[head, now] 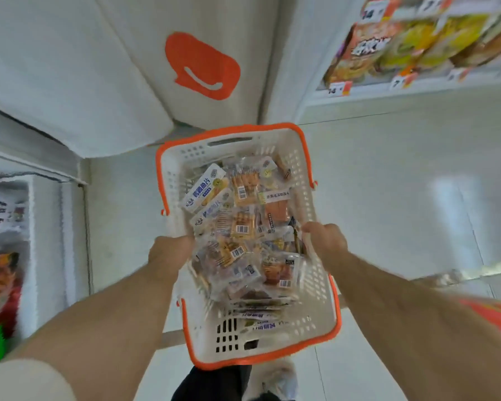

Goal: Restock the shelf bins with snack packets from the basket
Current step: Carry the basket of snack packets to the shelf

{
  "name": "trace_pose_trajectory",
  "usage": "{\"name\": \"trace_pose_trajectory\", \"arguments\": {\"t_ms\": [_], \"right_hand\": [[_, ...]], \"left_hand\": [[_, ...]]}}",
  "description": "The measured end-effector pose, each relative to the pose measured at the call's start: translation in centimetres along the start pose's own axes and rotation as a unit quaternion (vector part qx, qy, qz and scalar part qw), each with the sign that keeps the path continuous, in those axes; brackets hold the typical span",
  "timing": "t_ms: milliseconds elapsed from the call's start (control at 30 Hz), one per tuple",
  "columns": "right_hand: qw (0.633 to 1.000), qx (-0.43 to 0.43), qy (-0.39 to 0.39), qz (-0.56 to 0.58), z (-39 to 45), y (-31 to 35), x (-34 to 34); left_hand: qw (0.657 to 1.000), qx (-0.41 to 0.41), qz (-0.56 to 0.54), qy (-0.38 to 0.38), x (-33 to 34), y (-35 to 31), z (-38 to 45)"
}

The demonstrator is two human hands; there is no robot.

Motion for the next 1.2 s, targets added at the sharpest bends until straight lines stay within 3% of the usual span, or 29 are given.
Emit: {"name": "trace_pose_trajectory", "arguments": {"t_ms": [233, 367, 500, 633, 800, 1200], "right_hand": [[0.982, 0.07, -0.059, 0.168, -4.9, -19.2, -8.3], [0.951, 0.128, -0.105, 0.262, -9.5, -32.4, -11.1], [0.907, 0.19, -0.122, 0.355, -14.5, -45.1, -12.4], [0.843, 0.247, -0.137, 0.457, -20.1, -56.5, -12.9], [0.753, 0.3, -0.177, 0.559, -26.9, -67.2, -12.1], [0.487, 0.419, -0.261, 0.72, -39.2, -80.7, -9.6]], "left_hand": [[0.967, 0.156, 0.198, 0.023, 11.2, -3.6, -9.6], [0.919, 0.216, 0.325, 0.051, 19.9, -3.0, -17.5], [0.851, 0.259, 0.452, 0.069, 30.1, -1.1, -26.4], [0.771, 0.33, 0.536, 0.093, 40.8, 2.0, -35.5], [0.624, 0.418, 0.65, 0.112, 52.5, 8.1, -46.2], [0.292, 0.519, 0.78, 0.192, 72.6, 26.8, -67.0]]}}
Point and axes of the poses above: each hand's wrist, its own z-axis towards the middle knuckle, its own x-axis out of the palm, y = z × x, the point moved 10 cm from there along z, towards the middle knuckle, and after that the axes turned 6 degrees about y, right-handed, at the moved point
